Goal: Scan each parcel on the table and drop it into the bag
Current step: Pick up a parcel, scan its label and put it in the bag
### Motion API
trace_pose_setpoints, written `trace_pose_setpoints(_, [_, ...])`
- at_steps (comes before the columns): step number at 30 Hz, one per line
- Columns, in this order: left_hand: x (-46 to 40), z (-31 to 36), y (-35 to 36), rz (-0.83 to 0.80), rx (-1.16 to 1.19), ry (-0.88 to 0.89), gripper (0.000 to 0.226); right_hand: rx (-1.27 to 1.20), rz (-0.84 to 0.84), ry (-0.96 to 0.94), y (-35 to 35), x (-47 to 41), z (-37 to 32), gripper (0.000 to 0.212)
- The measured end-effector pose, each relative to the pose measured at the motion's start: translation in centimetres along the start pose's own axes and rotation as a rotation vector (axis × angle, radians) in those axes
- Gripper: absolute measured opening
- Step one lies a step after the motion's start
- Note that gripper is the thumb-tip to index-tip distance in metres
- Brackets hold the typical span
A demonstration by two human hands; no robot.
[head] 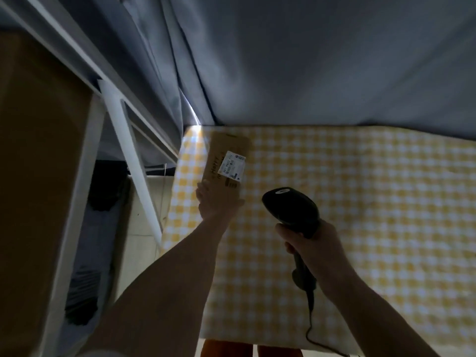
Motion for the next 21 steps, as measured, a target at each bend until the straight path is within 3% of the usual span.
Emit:
trace_pose_setpoints(8, [-3.6,0.5,1.2,0.121,-0.132,-0.006,0.121,-0.029,0.03,0.044,1.0,-1.9,1.7,0.011])
trace_pose_setpoints(12, [-2.9,0.3,1.2,0.04,-0.183,-0.02,0.127,-0.052,0.032,0.053,0.5,-1.5,1.6,0.011])
trace_pose_setpoints(15, [-0.5,1.4,0.9,0.006,-0.197,0.144,0.121,-0.061,0.022,0.044,-0.3,-0.5,1.0,0.011])
trace_pose_setpoints(21, [7.9,7.2,-3.5,0.083,-0.197,0.579,0.114,-0.102,0.006,0.031,-4.3,4.0,-0.3,0.018])
Point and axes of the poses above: each hand's wrist, its own x-axis away from the middle knuckle, its own y-axis out of the palm, z = x × y, the point moved 9 cm from there along -x, towards the middle knuckle, and after that the axes turned 8 degrees about x, right-handed, at the moved point
